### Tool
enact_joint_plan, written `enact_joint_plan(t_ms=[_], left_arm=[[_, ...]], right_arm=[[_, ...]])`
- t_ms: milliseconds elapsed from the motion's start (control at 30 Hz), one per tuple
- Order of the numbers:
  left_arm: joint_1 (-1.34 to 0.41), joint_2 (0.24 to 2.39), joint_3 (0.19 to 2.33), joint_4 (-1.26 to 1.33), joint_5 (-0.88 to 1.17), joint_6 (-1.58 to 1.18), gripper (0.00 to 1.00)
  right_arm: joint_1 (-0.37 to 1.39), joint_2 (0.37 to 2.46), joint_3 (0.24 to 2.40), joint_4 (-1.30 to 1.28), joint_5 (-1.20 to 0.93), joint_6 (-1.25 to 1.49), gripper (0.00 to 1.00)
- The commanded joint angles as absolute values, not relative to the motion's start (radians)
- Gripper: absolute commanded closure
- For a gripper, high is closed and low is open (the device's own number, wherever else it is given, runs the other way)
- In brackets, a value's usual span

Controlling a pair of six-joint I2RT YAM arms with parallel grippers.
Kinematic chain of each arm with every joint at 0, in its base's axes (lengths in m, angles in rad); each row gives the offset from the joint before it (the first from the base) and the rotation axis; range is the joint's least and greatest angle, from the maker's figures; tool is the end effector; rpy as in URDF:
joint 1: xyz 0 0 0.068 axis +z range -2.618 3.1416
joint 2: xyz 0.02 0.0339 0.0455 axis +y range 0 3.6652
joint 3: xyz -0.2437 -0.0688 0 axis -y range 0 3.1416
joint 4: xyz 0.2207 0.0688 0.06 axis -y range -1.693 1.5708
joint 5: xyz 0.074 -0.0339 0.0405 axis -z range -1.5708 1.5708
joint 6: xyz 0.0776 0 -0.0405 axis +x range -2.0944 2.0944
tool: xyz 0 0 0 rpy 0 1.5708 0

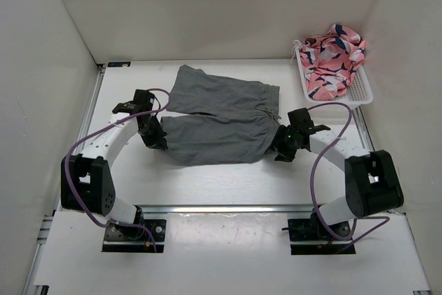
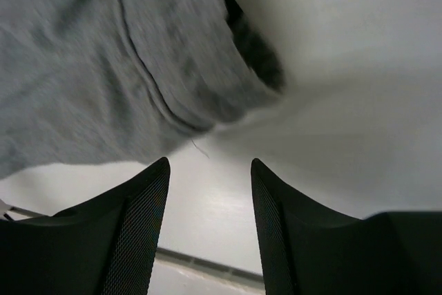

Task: Fold and stack the shorts
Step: Fold the shorts

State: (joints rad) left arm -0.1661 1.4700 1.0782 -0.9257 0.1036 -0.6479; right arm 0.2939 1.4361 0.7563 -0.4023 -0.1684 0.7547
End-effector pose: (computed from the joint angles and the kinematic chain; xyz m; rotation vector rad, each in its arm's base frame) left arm 0.2553 -0.0509 0.1808 -0.6817 2.8560 -0.2878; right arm 0.2521 0.0899 0.1300 0.5718 2.6909 0.5442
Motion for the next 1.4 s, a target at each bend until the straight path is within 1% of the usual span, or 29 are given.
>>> enact_joint_plan(t_ms=[0,67,100,200,233,267,300,500,667,767,933,1000,1067,1133,1167,1267,1367], left_arm=[[-0.169,1.462,1.114,-0.91,0.084,-0.653,0.9],[-0.169,1.471,1.114,-0.91,0.075,-0.653,0.9],[-0.169,1.471,1.114,-0.91,0.075,-0.653,0.9],[-0.16,1.46,1.114,-0.91,0.066,-0.653,0.9],[-0.146,1.451,1.114,-0.919,0.066,-0.653,0.9],[-0.146,1.451,1.114,-0.919,0.057,-0.653,0.9],[-0.129,1.425,1.114,-0.928,0.057,-0.663,0.9],[-0.1,1.326,1.103,-0.968,0.048,-0.673,0.9],[-0.1,1.223,1.042,-1.023,0.048,-0.713,0.9],[-0.1,1.163,1.042,-1.058,0.048,-0.722,0.9],[-0.1,1.138,1.146,-1.1,0.038,-0.723,0.9],[-0.1,1.166,1.222,-1.086,0.038,-0.723,0.9],[-0.1,1.253,1.311,-1.072,0.038,-0.709,0.9],[-0.1,1.33,1.383,-1.048,0.038,-0.684,0.9],[-0.1,1.41,1.42,-1.037,0.038,-0.674,0.9],[-0.1,1.584,1.651,-1.028,0.038,-0.66,0.9],[-0.1,1.754,1.793,-1.028,0.04,-0.638,0.9]], right_arm=[[0.29,1.473,0.773,-0.23,-0.181,0.807,0.47],[0.29,1.503,0.788,-0.23,-0.149,0.807,0.51],[0.29,1.514,0.804,-0.23,-0.138,0.807,0.58],[0.29,1.546,0.827,-0.245,-0.081,0.786,0.76],[0.29,1.56,0.827,-0.258,-0.072,0.785,0.92],[0.29,1.56,0.827,-0.27,-0.072,0.773,0.98],[0.29,1.56,0.827,-0.291,-0.063,0.764,1.0],[0.29,1.444,0.802,-0.42,-0.011,0.691,1.0],[0.29,1.342,0.836,-0.607,0.008,0.623,1.0],[0.29,1.278,0.845,-0.696,0.008,0.612,1.0],[0.29,1.178,0.908,-0.831,0.017,0.612,1.0],[0.29,1.154,0.937,-0.87,0.052,0.612,1.0],[0.29,1.143,0.992,-0.87,0.093,0.612,1.0],[0.29,1.192,1.06,-0.87,0.144,0.612,1.0],[0.29,1.215,1.086,-0.879,0.159,0.621,1.0],[0.29,1.334,1.178,-0.87,0.204,0.621,1.0],[0.281,1.463,1.299,-0.844,0.213,0.612,1.0]])
